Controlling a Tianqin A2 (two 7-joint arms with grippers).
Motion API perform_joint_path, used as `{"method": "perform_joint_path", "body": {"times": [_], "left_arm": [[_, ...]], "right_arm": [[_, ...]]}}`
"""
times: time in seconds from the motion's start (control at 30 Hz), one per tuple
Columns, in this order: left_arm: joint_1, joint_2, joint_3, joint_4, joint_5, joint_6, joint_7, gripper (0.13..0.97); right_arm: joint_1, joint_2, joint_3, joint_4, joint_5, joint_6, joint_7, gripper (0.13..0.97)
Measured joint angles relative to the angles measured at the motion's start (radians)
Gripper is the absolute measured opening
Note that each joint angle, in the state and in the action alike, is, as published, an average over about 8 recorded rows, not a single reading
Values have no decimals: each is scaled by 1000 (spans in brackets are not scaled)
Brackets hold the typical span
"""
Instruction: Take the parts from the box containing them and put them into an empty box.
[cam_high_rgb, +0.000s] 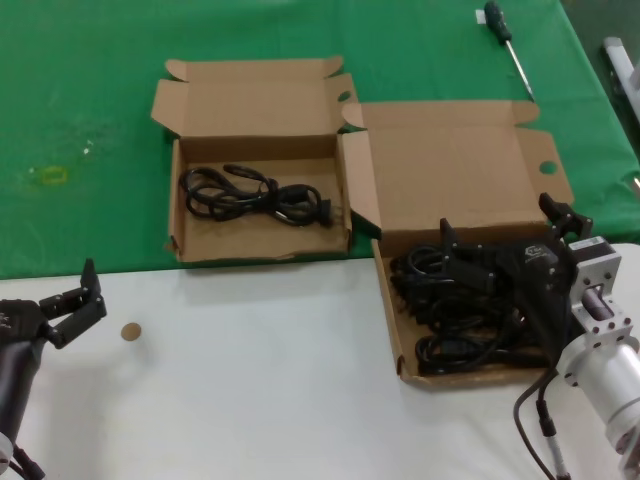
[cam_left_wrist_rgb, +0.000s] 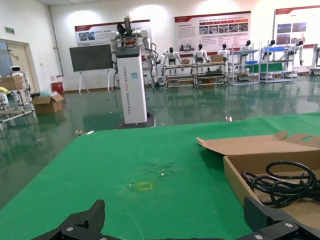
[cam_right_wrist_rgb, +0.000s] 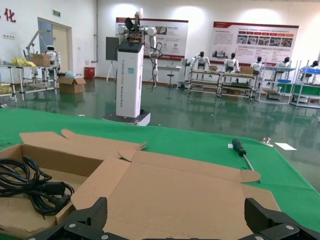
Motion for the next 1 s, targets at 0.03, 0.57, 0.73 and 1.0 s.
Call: {"method": "perform_joint_path", "body": {"times": [0.03, 0.57, 0.73, 1.0], "left_arm": [[0, 0, 0, 0, 0, 0, 0, 966], [0, 0, 0, 0, 0, 0, 0, 966], [0, 0, 0, 0, 0, 0, 0, 966], [0, 0, 0, 0, 0, 0, 0, 966]], "right_arm": [[0, 0, 0, 0, 0, 0, 0, 966], [0, 0, 0, 0, 0, 0, 0, 966], [0, 0, 0, 0, 0, 0, 0, 966], [0, 0, 0, 0, 0, 0, 0, 966]]}}
